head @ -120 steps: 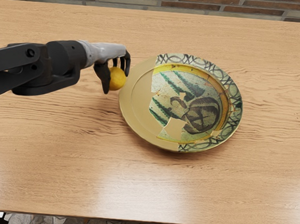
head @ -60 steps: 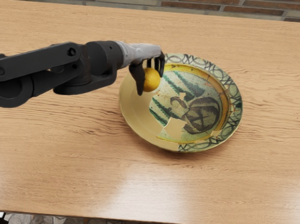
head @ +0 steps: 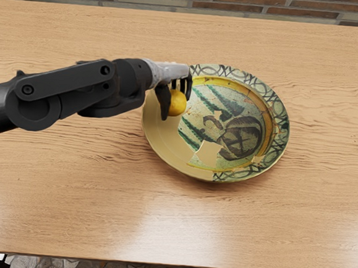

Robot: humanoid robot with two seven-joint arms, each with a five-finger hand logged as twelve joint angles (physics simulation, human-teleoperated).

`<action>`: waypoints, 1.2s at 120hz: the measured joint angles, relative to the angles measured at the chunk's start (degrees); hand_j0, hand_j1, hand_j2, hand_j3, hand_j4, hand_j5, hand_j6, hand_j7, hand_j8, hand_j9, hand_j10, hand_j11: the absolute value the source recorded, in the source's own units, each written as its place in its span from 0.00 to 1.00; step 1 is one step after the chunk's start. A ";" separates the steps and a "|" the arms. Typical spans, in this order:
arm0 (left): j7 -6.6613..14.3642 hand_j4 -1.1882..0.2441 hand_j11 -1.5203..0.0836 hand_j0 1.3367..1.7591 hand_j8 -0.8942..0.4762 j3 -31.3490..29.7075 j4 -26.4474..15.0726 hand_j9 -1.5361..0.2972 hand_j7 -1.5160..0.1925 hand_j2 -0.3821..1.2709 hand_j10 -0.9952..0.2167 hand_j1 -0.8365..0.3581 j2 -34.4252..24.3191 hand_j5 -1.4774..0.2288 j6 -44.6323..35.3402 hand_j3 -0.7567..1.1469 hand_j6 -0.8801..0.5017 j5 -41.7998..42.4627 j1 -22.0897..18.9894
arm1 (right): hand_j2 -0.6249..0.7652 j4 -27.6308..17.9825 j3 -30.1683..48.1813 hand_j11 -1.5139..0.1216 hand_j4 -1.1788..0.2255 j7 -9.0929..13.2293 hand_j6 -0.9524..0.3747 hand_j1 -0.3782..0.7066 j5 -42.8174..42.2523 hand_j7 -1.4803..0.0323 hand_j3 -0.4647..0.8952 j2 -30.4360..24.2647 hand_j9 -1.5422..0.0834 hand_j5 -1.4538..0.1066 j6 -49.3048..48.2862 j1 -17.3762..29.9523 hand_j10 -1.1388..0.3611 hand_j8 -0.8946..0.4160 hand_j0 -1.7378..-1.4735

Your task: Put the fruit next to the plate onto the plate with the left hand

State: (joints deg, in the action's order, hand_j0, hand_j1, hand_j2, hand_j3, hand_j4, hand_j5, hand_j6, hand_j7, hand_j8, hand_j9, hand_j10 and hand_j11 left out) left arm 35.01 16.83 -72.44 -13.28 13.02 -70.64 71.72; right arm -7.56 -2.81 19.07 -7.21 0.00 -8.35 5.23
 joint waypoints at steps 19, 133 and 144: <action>0.00 0.41 0.32 0.75 0.33 -0.16 0.03 0.29 0.30 0.59 0.21 0.45 0.08 0.26 0.05 0.40 0.36 -0.04 -0.35 | 0.45 0.00 0.00 0.93 0.84 0.00 0.72 0.03 0.00 0.98 0.34 0.00 0.95 0.93 0.00 0.02 0.76 0.68 0.30; -0.01 0.77 0.88 0.76 0.59 9.71 -3.92 0.78 0.82 0.25 0.75 0.91 -13.28 0.80 13.63 0.40 0.58 32.03 -0.52 | 0.45 0.00 -0.08 0.93 0.84 0.00 0.72 0.03 -0.01 0.98 0.34 0.00 0.95 0.93 0.00 0.09 0.76 0.68 0.30; -0.01 0.79 0.90 0.76 0.61 12.03 -5.18 0.79 0.84 0.24 0.77 0.93 -19.12 0.82 18.52 0.40 0.59 42.33 -0.64 | 0.45 0.00 -0.09 0.93 0.84 0.00 0.72 0.03 -0.02 0.98 0.34 0.00 0.95 0.93 0.00 0.11 0.76 0.68 0.30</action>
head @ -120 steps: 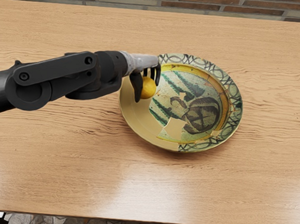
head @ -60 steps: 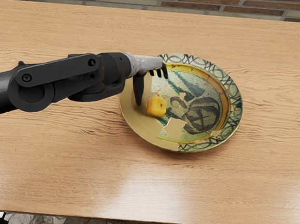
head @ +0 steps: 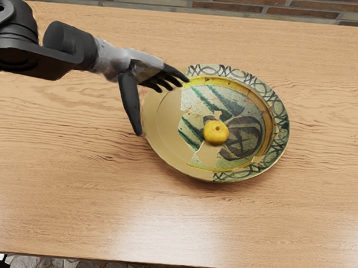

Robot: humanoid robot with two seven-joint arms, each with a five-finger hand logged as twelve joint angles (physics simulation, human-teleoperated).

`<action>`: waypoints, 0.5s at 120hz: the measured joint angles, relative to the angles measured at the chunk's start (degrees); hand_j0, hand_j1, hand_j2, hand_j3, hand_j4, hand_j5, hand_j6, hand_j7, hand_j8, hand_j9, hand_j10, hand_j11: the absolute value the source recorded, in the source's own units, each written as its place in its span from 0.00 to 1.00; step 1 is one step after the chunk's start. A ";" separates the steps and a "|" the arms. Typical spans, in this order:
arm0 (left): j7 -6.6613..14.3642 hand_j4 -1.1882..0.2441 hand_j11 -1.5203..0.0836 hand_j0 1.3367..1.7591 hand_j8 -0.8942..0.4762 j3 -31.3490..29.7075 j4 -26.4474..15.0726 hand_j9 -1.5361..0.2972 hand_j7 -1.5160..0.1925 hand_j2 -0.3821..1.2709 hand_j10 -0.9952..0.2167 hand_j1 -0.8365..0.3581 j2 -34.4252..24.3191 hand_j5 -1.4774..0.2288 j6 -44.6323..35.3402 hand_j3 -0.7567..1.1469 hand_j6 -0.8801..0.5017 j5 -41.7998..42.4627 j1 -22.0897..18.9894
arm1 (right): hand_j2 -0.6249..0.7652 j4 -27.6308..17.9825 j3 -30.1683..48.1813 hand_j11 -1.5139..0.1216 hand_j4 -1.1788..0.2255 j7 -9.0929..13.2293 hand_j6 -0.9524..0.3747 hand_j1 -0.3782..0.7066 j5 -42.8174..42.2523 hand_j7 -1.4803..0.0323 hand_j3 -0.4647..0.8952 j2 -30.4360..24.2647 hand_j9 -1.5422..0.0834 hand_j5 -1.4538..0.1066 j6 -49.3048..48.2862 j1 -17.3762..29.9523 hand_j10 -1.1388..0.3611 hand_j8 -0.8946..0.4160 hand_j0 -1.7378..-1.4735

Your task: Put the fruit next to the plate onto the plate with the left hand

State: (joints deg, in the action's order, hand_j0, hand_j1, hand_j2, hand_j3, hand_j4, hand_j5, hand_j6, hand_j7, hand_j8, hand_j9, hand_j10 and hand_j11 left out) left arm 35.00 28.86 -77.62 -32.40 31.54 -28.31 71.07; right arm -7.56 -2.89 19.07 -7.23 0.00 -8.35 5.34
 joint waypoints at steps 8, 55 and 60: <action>0.00 0.80 0.91 0.76 0.62 0.81 -0.65 0.80 0.85 0.24 0.78 0.95 -3.54 0.83 1.64 0.40 0.60 6.19 -1.23 | 0.45 0.00 -0.01 0.93 0.84 0.00 0.72 0.03 -0.01 0.98 0.34 0.00 0.95 0.93 0.00 0.01 0.76 0.68 0.30; 0.00 0.82 0.93 0.76 0.64 1.78 -6.16 0.82 0.87 0.23 0.80 0.97 -16.35 0.85 3.44 0.40 0.62 19.93 -4.27 | 0.45 -0.03 -0.09 0.93 0.84 0.00 0.72 0.03 -0.05 0.98 0.34 0.00 0.95 0.93 0.00 0.02 0.76 0.68 0.30; 0.00 0.82 0.93 0.76 0.64 1.79 -6.24 0.82 0.87 0.23 0.81 0.97 -16.87 0.85 3.45 0.40 0.62 20.45 -4.28 | 0.45 -0.04 -0.09 0.93 0.84 0.00 0.72 0.03 -0.05 0.98 0.34 0.00 0.95 0.93 0.00 0.02 0.76 0.68 0.30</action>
State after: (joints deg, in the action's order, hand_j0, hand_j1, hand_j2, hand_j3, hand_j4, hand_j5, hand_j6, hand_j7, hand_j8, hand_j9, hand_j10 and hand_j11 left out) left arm 35.00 30.64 -83.86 -49.26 34.99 -7.86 66.79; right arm -7.60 -2.98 19.07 -7.28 0.00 -8.35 5.36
